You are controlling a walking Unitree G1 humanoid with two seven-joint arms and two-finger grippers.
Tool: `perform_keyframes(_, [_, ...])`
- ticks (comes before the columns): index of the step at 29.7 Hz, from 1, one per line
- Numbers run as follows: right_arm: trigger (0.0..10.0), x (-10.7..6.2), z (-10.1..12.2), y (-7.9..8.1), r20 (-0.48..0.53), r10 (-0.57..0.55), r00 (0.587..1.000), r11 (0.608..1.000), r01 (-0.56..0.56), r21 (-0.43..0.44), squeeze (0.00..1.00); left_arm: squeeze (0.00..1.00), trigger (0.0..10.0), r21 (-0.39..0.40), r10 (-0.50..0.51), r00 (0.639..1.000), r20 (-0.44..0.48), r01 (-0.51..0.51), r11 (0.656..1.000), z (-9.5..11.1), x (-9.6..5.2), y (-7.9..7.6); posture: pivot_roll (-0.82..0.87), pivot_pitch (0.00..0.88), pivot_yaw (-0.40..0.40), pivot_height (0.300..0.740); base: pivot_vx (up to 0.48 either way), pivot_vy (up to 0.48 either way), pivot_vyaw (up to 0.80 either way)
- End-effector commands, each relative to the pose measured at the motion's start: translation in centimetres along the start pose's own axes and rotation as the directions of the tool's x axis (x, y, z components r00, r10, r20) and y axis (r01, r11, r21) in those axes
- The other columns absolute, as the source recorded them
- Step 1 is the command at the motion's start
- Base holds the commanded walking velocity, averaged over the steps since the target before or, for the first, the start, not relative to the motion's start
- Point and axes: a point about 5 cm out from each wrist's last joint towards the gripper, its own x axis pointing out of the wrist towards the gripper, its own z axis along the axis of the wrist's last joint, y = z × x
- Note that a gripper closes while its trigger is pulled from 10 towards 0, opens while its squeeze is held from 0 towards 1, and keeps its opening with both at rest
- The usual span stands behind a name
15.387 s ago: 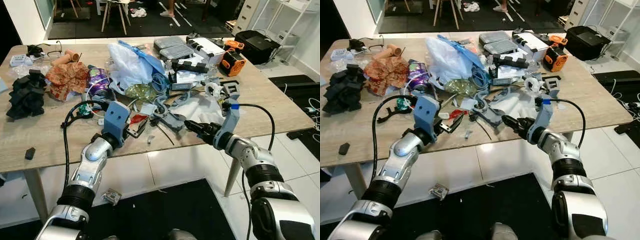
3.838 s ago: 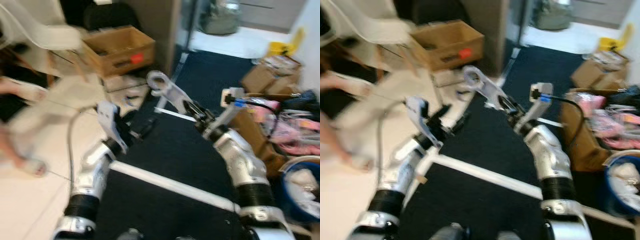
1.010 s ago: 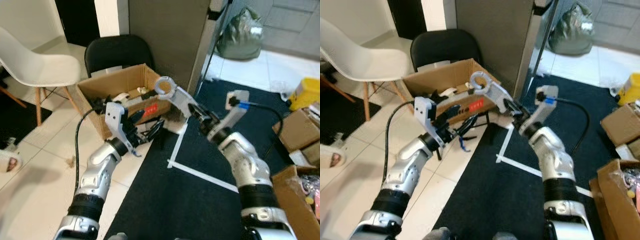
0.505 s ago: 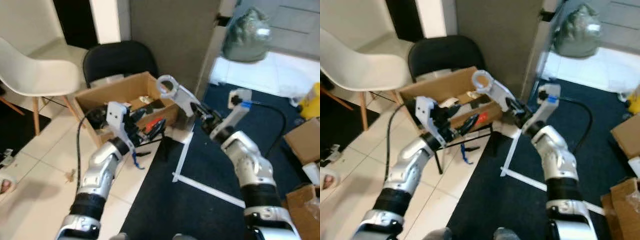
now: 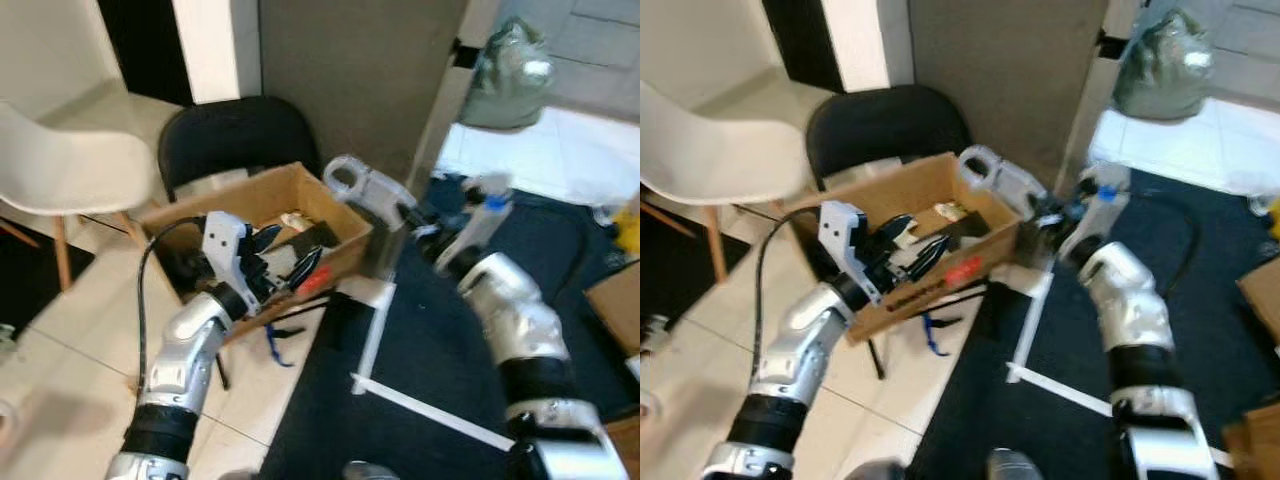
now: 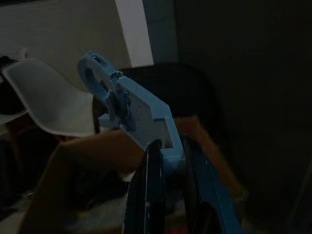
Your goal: Picking trash to rubbish bin
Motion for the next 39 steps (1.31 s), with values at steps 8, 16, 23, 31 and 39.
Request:
perform_keyframes(8, [10.0, 0.3, -0.4, -0.2, -0.055, 0.007, 0.998, 0.995, -0.012, -0.097, 0.0, 0.0, 10.0, 0.028, 0.044, 0.996, -0.071, -0.042, 0.999, -0.2, -2.2, 0.9, -0.01, 0.0, -0.031, 0.74, 0.399, 0.0, 0.0])
perform_keyframes(16, [10.0, 1.2, 0.5, 1.3, -0.066, 0.094, 0.993, 0.98, -0.104, -0.171, 0.0, 0.0, 10.0, 0.047, 0.097, 0.99, -0.107, -0.092, 0.995, 0.0, -4.3, 1.7, 0.0, 0.0, -0.038, 0.74, 0.393, 0.0, 0.0])
perform_keyframes(23, [10.0, 1.5, 0.4, 2.5, -0.119, 0.16, 0.98, 0.95, -0.186, -0.25, 0.0, 0.0, 10.0, 0.052, 0.1, 0.987, -0.129, -0.094, 0.994, 0.0, -4.6, 1.6, 0.0, 0.0, -0.044, 0.74, 0.396, 0.0, 0.0])
perform_keyframes(31, [10.0, 1.8, 0.3, 3.6, -0.186, 0.171, 0.968, 0.906, -0.228, -0.357, 0.0, 0.0, 10.0, 0.04, 0.073, 0.976, -0.204, -0.066, 0.997, -0.2, -5.0, 1.4, 0.0, 0.0, -0.043, 0.74, 0.184, 0.0, 0.0])
perform_keyframes(39, [10.0, 1.8, -0.6, 3.8, -0.25, 0.14, 0.958, 0.874, -0.238, -0.423, 0.0, 0.0, 10.0, 0.041, 0.031, 0.96, -0.278, -0.021, 0.999, -0.6, -5.7, 1.2, 0.0, 0.0, -0.046, 0.74, 0.0, 0.0, 0.0])
